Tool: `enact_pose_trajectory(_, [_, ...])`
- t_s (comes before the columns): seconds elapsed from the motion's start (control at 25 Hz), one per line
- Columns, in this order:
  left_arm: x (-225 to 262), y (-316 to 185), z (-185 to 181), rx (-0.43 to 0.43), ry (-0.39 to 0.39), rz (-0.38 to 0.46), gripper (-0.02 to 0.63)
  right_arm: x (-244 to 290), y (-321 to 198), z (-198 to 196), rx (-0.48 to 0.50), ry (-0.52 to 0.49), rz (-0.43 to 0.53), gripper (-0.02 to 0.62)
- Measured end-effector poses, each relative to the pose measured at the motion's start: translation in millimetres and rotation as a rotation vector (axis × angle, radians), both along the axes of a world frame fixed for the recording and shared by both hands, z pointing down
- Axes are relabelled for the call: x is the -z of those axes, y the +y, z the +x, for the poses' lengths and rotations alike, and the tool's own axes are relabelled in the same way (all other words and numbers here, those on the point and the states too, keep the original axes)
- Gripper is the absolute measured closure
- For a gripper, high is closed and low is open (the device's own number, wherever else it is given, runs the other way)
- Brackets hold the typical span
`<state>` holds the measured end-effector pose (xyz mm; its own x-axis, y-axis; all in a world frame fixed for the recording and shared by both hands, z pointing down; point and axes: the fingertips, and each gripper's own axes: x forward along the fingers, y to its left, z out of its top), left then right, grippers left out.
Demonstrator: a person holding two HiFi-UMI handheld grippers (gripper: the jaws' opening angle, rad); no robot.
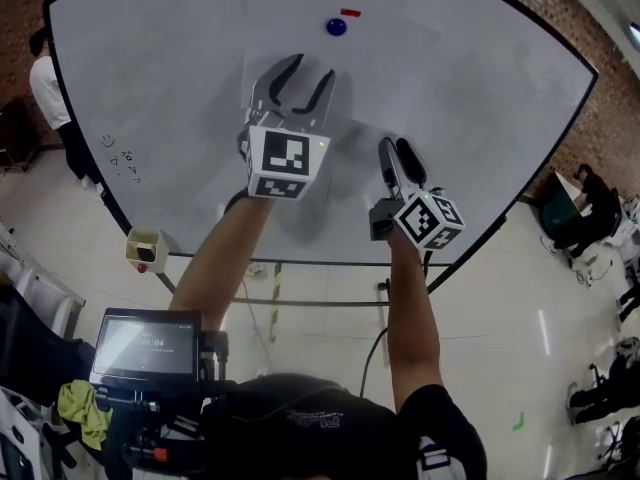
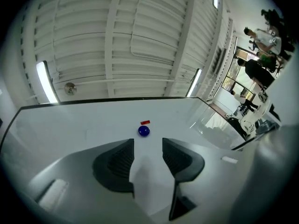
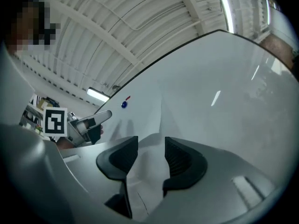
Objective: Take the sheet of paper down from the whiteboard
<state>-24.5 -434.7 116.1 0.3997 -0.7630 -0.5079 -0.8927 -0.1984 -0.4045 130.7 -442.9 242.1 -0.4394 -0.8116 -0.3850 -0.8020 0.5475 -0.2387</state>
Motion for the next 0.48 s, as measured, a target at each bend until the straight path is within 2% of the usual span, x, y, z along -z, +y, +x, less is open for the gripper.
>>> enact_pose_trajectory(0.16, [20.4,-29.7,22.8,0.040,-0.015,-0.001,0.422,7.2,-20.0,11.1,0.073,-0.059,0.004,0.405])
enact_pose_trajectory(0.48, [44.2,-32.9,15.4,0.039,0.013,0.001,0.413,13.0,-9.5,-20.3,0.224,-0.125,-0.001,0.405])
